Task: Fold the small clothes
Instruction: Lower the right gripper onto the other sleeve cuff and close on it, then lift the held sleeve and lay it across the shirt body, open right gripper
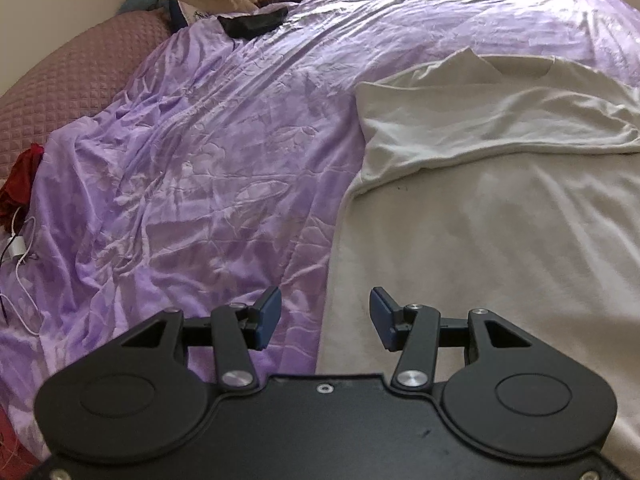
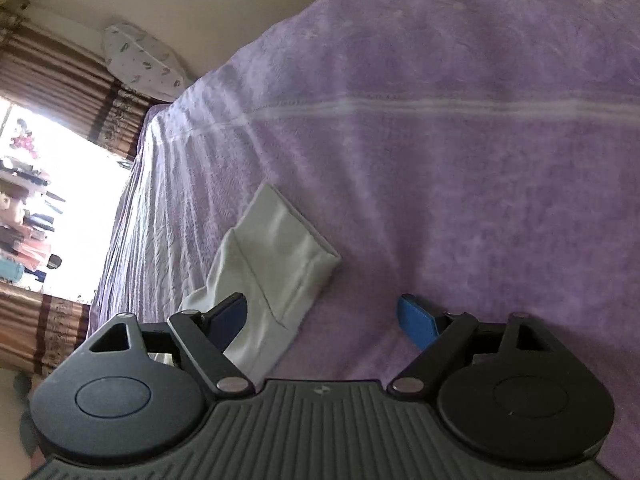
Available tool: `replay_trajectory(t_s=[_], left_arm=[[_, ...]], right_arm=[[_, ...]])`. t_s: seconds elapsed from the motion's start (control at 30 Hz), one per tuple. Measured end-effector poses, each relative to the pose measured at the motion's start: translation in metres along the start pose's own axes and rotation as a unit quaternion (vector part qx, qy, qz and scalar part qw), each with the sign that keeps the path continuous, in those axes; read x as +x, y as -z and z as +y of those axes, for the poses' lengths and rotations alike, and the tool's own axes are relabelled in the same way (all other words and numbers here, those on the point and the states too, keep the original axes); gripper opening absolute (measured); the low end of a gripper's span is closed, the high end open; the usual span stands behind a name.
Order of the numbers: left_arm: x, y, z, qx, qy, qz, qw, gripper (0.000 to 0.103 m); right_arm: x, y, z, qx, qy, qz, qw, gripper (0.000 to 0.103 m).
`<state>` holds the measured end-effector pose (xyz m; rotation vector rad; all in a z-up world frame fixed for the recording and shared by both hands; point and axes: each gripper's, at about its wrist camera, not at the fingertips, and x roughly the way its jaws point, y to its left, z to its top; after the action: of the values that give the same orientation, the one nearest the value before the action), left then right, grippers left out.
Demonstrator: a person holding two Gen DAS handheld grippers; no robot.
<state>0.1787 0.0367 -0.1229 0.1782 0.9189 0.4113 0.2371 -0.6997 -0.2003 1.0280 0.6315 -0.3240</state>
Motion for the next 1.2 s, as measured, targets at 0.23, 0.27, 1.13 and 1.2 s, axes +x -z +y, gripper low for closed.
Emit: replay_trajectory(t_s=[0.23,0.27,1.13,1.2], left_arm=[[0.004,0.001,-0.005,0.029,-0.003,-0.002,0.9996,0.051],[0.003,0.001,-0.004,0.028,-0.001,-0.002,0.9996,0.051],[0.021,-0.004,0.016,0.008,0.036,-0.004,0.9993,0.051],[0.02,-0.006,0.017,0.01,0.054,-0.015,0.9984,0.051]], right_arm=[[0.017,0.009,0.002,-0.001,-0.03,0.024,0.999,0.018],[0.017,0.008,-0.001,0.014,-0.035,0.021,0.999,0.018],[-0.035,0.033,0.108,-0.159,0.008,-0.15,0.976,0.006],[-0.042,0.046,0.134,-0.203,0.012,-0.148,0.968,0.006]])
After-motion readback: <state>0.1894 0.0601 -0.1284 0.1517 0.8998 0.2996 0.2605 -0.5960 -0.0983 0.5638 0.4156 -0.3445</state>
